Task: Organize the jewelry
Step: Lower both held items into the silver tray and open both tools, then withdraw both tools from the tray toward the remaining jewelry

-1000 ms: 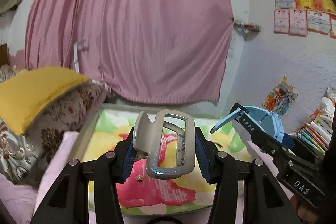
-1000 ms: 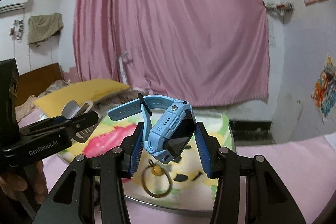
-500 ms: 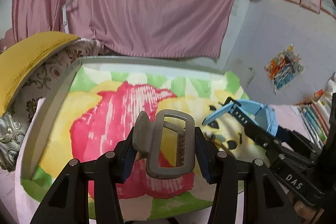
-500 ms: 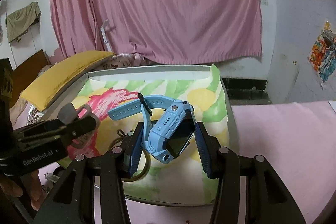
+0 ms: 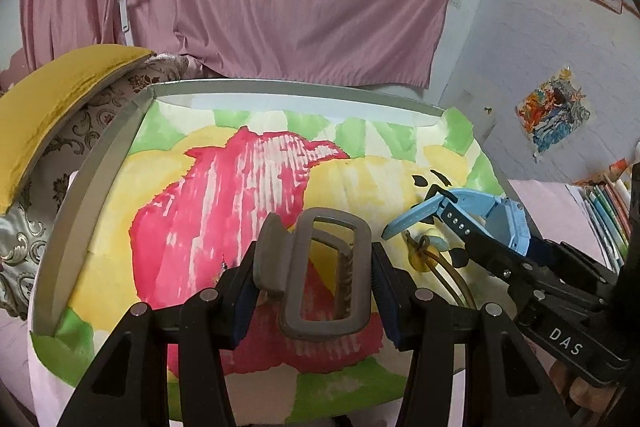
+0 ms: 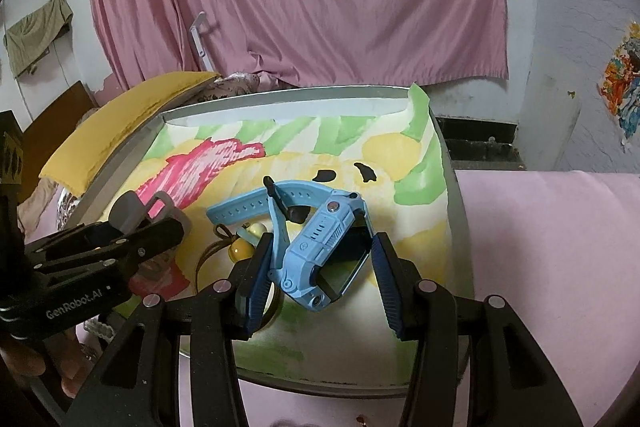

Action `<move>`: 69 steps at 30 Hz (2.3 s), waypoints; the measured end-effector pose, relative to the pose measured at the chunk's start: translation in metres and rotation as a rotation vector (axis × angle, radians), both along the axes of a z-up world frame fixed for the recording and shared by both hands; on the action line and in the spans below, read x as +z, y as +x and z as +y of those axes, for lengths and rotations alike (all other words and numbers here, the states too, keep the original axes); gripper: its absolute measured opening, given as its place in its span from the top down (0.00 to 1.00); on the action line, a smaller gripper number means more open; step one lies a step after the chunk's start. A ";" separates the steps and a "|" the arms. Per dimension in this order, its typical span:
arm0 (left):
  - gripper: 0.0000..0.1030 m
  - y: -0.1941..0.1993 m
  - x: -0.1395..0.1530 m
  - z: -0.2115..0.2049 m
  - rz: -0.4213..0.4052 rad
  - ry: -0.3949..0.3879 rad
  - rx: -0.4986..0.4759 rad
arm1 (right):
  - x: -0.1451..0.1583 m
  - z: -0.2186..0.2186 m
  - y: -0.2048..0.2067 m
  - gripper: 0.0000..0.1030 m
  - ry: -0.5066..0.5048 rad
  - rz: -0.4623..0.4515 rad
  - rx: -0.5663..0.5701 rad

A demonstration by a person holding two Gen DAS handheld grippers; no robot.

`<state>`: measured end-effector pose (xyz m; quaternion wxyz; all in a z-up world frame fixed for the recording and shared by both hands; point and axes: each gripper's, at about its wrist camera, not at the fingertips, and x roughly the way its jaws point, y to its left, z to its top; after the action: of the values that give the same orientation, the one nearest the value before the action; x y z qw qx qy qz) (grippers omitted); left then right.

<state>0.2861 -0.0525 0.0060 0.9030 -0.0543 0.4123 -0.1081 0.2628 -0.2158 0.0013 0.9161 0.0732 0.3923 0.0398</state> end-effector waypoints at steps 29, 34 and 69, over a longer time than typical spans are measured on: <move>0.01 -0.103 0.042 0.042 -0.337 -0.090 0.078 | 0.060 -0.017 -0.120 0.02 -0.011 -0.371 -0.023; 0.01 -0.132 0.046 0.038 -0.388 -0.055 0.058 | 0.066 -0.018 -0.140 0.02 -0.053 -0.409 0.007; 0.41 -0.169 -0.010 0.007 -0.066 -0.118 -0.141 | 0.013 -0.014 -0.124 0.30 -0.126 -0.022 0.289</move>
<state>0.1168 -0.0459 -0.0035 0.9016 -0.0744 0.3779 -0.1970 0.1385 -0.2300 0.0141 0.9078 -0.0419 0.3904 0.1473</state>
